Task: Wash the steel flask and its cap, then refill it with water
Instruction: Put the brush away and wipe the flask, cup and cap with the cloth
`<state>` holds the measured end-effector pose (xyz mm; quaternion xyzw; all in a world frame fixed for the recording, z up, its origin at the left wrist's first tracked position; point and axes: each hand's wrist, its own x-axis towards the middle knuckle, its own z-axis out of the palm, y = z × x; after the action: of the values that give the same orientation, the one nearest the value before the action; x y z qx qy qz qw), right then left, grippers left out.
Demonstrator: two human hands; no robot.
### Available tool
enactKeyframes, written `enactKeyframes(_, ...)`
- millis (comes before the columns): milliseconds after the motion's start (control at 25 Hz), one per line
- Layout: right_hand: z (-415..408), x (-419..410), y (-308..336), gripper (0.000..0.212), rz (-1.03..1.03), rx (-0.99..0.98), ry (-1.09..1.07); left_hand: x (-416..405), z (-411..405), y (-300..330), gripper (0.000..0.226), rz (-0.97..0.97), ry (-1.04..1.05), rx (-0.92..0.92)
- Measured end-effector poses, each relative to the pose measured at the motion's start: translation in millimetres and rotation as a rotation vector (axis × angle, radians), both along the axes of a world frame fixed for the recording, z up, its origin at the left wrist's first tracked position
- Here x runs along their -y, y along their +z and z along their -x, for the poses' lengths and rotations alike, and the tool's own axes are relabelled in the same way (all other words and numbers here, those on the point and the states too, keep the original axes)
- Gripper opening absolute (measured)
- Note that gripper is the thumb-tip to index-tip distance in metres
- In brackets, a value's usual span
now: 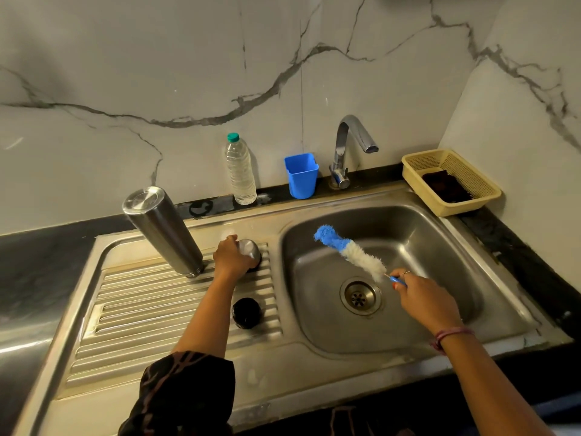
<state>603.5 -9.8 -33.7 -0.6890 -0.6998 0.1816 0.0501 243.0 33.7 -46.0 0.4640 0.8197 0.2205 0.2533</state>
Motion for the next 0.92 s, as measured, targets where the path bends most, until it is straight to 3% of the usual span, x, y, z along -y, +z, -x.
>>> enactKeyframes(160, -14, 7, 0, 0.027, -0.065, -0.001, -0.007, 5, -12, 11, 0.090, 0.036, -0.007, 0.012)
enactKeyframes(320, -26, 19, 16, 0.028, -0.285, -0.024, -0.006, 27, -55, 25, 0.067, -0.240, -0.038, 0.115)
enactKeyframes(440, -26, 28, 17, 0.024, -0.485, -0.169, -0.027, 46, -92, 22, 0.050, -0.318, -0.058, 0.302)
enactKeyframes(520, -30, 31, 6, 0.028, -0.440, -0.139, -0.044, 57, -113, 14, 0.042, -0.305, -0.042, 0.422)
enactKeyframes(640, -42, 29, -7, 0.035, -0.194, 0.172, -0.045, 69, -135, -5, 0.032, -0.273, 0.001, 0.524)
enactKeyframes(680, -45, 30, -8, 0.036, -0.171, 0.192, -0.050, 71, -139, -10, 0.029, -0.258, 0.021, 0.541)
enactKeyframes(840, -45, 41, -7, 0.029, -0.442, -0.141, -0.046, 78, -154, -25, 0.031, -0.205, 0.091, 0.665)
enactKeyframes(920, -48, 36, -11, 0.032, -0.343, -0.144, -0.040, 78, -162, -30, 0.030, -0.195, 0.139, 0.734)
